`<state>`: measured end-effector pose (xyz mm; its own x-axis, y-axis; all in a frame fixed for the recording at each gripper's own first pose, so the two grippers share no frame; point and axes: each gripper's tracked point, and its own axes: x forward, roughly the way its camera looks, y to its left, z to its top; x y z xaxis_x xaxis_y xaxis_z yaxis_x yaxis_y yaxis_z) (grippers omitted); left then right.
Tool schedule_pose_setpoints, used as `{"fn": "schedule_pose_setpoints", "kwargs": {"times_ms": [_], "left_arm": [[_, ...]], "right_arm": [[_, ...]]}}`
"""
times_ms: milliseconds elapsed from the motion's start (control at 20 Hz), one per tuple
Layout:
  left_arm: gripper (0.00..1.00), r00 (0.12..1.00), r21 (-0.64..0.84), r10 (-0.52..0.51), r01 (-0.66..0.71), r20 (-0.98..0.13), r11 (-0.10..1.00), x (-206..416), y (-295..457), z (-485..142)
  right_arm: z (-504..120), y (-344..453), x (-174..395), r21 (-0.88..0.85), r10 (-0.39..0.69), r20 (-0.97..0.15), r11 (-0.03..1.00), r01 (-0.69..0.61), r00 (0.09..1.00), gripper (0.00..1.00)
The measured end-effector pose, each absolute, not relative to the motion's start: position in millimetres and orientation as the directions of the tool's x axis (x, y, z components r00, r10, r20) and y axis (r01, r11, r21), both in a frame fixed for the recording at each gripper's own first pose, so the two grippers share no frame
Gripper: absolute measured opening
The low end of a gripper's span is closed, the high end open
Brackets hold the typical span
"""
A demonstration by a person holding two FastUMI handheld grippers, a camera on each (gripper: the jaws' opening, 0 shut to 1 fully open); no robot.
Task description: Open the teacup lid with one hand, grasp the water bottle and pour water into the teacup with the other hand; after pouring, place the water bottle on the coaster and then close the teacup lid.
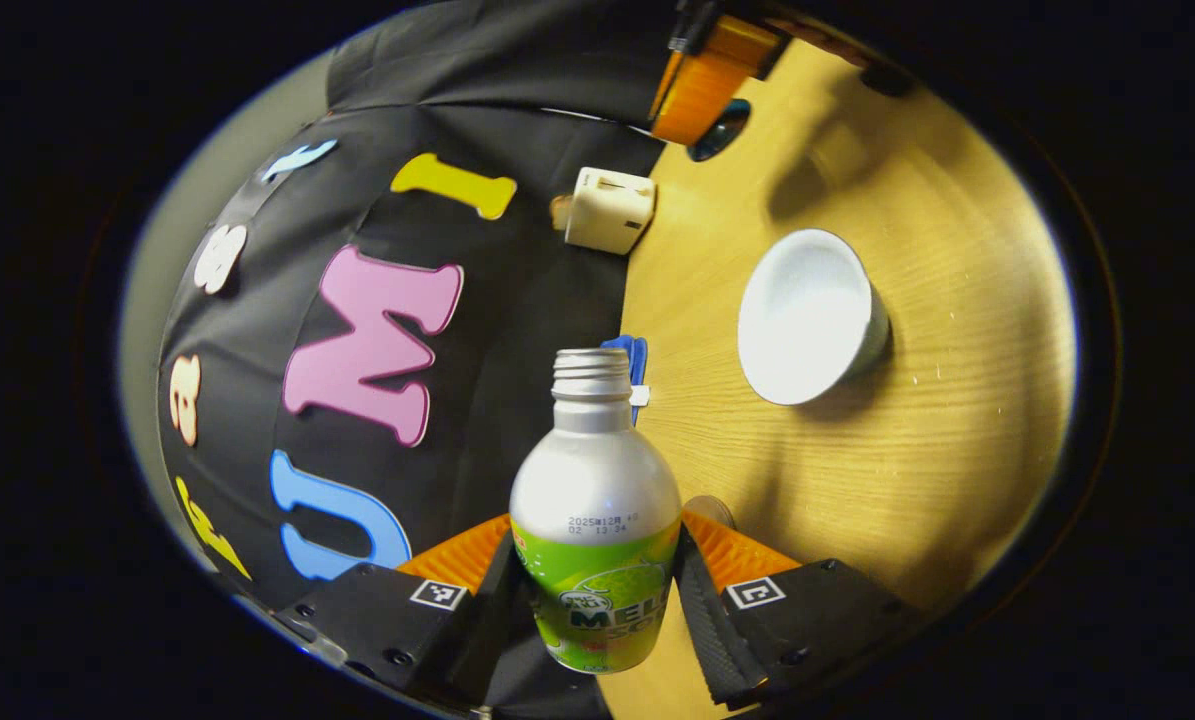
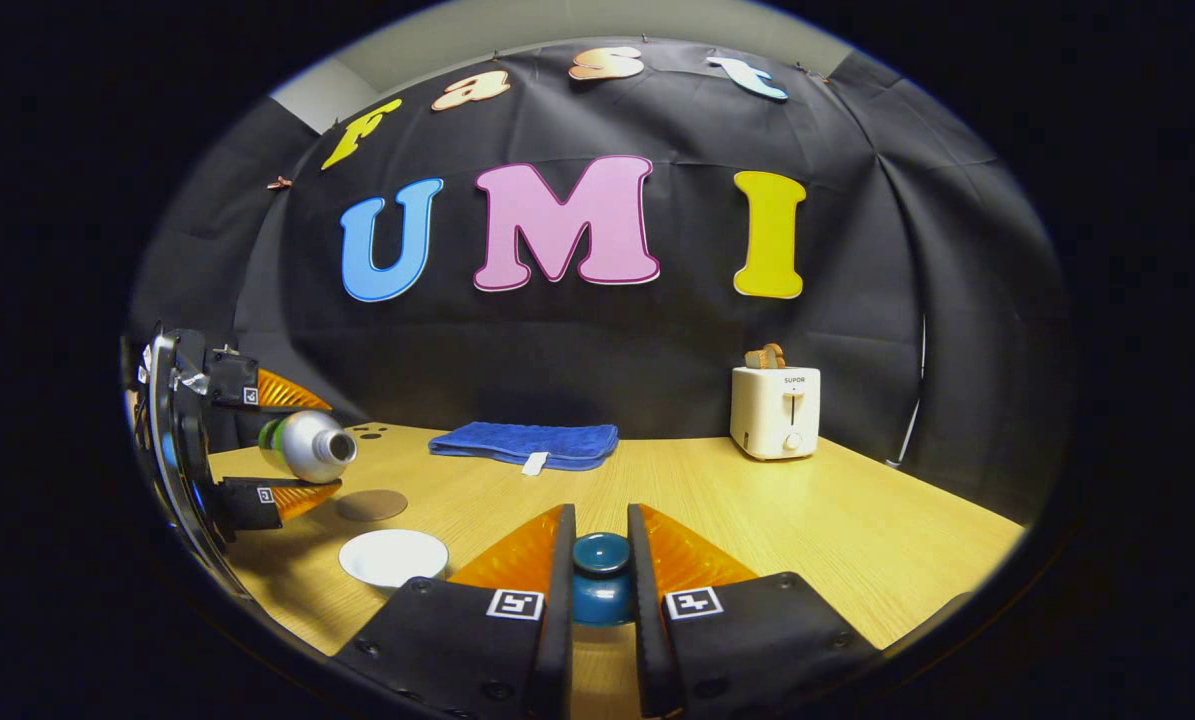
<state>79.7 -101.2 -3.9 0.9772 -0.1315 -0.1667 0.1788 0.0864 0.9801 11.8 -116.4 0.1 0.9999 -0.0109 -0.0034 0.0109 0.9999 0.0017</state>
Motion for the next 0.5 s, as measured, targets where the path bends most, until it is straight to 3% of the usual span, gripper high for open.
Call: {"fn": "schedule_pose_setpoints", "kwargs": {"times_ms": [500], "left_arm": [[0.79,0.973,0.957,-0.107,0.177,-0.205,-0.228,79.7,-101.8,10.4]], "right_arm": [[-0.5,-117.2,12.6,0.002,-0.009,-0.004,1.0,0.009,1.0,0.3]]}}
